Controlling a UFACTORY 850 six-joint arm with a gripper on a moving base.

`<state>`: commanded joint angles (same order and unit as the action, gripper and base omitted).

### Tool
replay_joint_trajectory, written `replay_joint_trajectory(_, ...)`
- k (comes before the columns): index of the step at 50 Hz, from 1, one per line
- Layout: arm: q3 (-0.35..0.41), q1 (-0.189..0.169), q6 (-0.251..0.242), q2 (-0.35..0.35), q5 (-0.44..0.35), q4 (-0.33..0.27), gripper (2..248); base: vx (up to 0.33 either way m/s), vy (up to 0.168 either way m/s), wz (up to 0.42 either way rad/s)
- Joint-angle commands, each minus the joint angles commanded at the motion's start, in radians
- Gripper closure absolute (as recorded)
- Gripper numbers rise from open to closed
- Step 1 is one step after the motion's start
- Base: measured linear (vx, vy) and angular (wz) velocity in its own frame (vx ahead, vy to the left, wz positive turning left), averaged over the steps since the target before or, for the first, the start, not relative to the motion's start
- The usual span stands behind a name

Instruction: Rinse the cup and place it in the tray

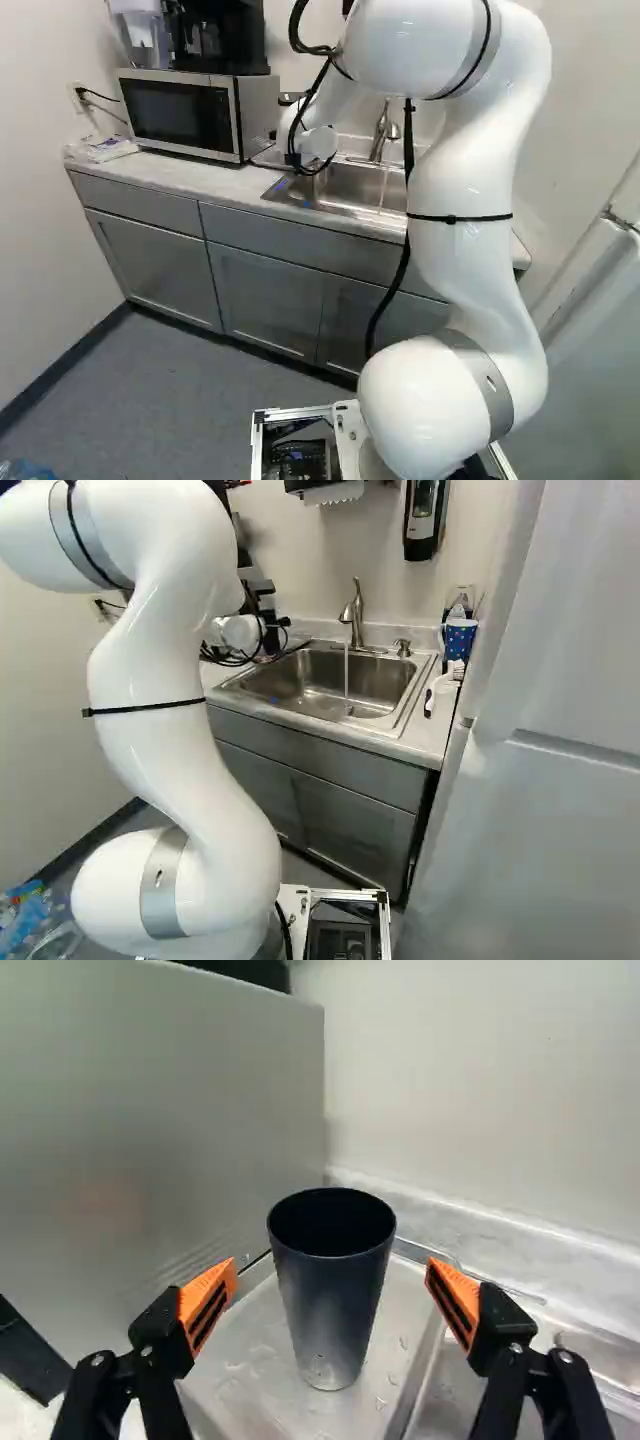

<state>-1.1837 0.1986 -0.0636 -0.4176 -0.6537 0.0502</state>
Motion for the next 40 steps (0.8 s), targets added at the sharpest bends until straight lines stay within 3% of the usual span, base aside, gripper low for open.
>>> replay_joint_trajectory(28, 0.135, -0.011, 0.0, 0.166, 0.0, 0.0, 3, 0.0, 0.0, 0.0)
replay_joint_trajectory(40, 0.164, -0.031, 0.0, 0.215, 0.0, 0.0, 3, 0.0, 0.0, 0.0)
